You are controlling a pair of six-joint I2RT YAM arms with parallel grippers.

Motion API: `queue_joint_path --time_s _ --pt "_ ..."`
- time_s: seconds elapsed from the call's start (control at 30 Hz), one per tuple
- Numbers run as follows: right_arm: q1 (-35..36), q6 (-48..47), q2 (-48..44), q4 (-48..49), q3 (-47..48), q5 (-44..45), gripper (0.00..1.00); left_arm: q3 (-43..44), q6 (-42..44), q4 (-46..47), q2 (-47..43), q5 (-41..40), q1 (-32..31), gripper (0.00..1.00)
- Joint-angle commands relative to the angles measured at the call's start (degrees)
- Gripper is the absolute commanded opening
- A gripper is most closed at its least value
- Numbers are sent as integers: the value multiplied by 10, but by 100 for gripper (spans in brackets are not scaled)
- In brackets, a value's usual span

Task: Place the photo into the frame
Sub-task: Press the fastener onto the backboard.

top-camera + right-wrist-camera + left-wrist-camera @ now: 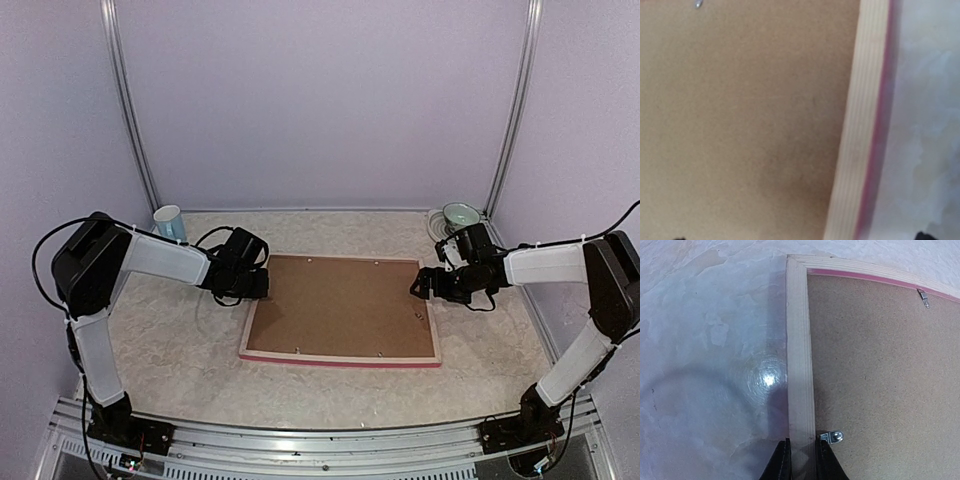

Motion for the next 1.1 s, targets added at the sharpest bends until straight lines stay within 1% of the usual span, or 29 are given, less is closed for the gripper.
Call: queue_joint_path --time_s 0.0,0.1,0.17,0.2,0.5,0.6,0.83,1.07 --pt "4 0 3 7 -5 -2 99 -9 -3 -17 2 17 1 20" --pt "4 0 0 4 -4 0 99 -15 -12 -12 -25 21 3 33" --pt "4 -1 -2 2 -4 3 99 -18 -16 -12 -44 16 4 38" --pt "4 -2 -3 1 -4 5 99 -19 -17 -12 -54 12 4 40" --pt "5 -17 -12 -27 -5 7 99 -39 -24 -8 -86 7 8 40" --pt "9 -29 -20 -44 -10 10 99 -56 -26 1 -89 9 8 44" --pt "30 -51 -30 -89 -21 59 96 -77 -34 22 -89 26 6 46" --pt "55 -54 -16 -98 -15 100 93 -85 -35 30 -83 36 -2 47"
